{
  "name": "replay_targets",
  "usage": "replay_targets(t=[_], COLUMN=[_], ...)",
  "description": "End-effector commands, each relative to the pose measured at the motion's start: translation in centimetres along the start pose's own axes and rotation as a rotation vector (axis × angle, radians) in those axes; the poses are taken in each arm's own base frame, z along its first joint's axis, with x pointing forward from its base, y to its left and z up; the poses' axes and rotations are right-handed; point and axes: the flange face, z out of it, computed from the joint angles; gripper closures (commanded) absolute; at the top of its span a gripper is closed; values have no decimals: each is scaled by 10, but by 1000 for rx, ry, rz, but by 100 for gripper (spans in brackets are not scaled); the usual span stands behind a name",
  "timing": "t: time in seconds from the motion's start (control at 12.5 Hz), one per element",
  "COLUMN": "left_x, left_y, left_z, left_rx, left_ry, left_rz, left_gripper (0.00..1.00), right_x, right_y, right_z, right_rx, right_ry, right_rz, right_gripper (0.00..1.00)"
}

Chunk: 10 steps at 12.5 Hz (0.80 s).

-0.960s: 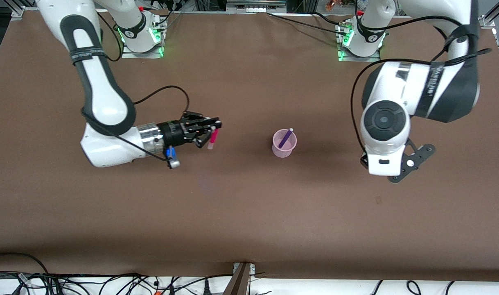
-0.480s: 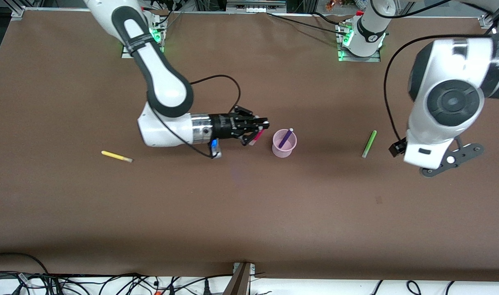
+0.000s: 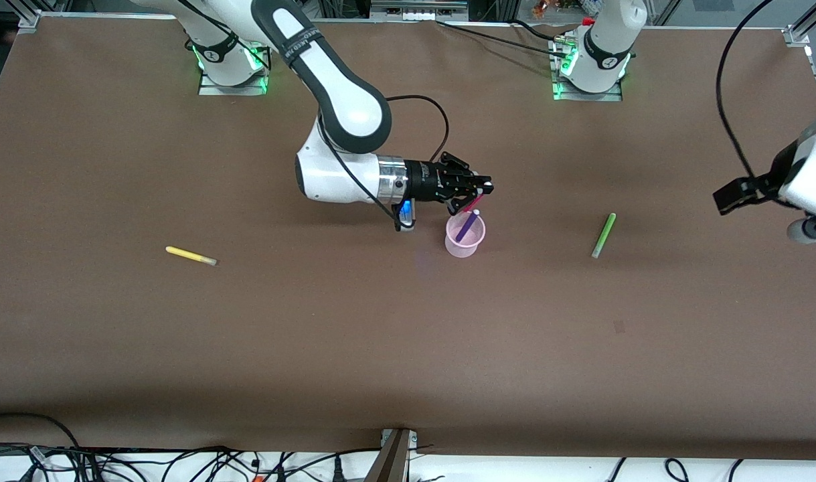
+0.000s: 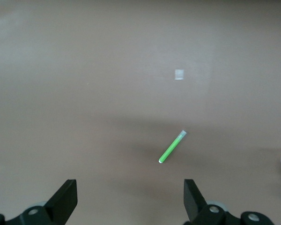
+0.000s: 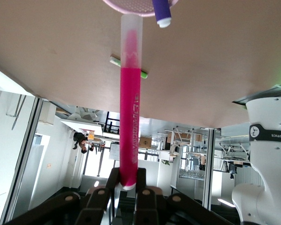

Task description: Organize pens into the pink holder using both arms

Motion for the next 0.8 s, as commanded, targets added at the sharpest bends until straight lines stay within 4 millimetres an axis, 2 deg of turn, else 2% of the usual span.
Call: replay_targets(t=[0.0, 0.16, 0.24, 0.4, 0.72], left_x=[-30, -27, -33, -45, -53], left_y=[-33, -42, -42, -41, -50], left_z=[19, 17, 13, 32, 23], left_rx=[-129, -139, -127, -128, -146], left_ry=[24, 84, 119, 122, 111], left_rz=[87, 150, 155, 140, 23], left_gripper=[0, 0, 0, 0, 0], right_x=[4, 10, 15, 23, 40], right_y=[6, 7, 8, 7, 9], right_z=[25, 26, 28, 28, 31], right_rx=[12, 5, 2, -4, -12], right_ry=[15, 24, 28, 33, 46], right_rz=[-11, -34, -64, -101, -124], right_gripper=[100, 100, 100, 100, 100])
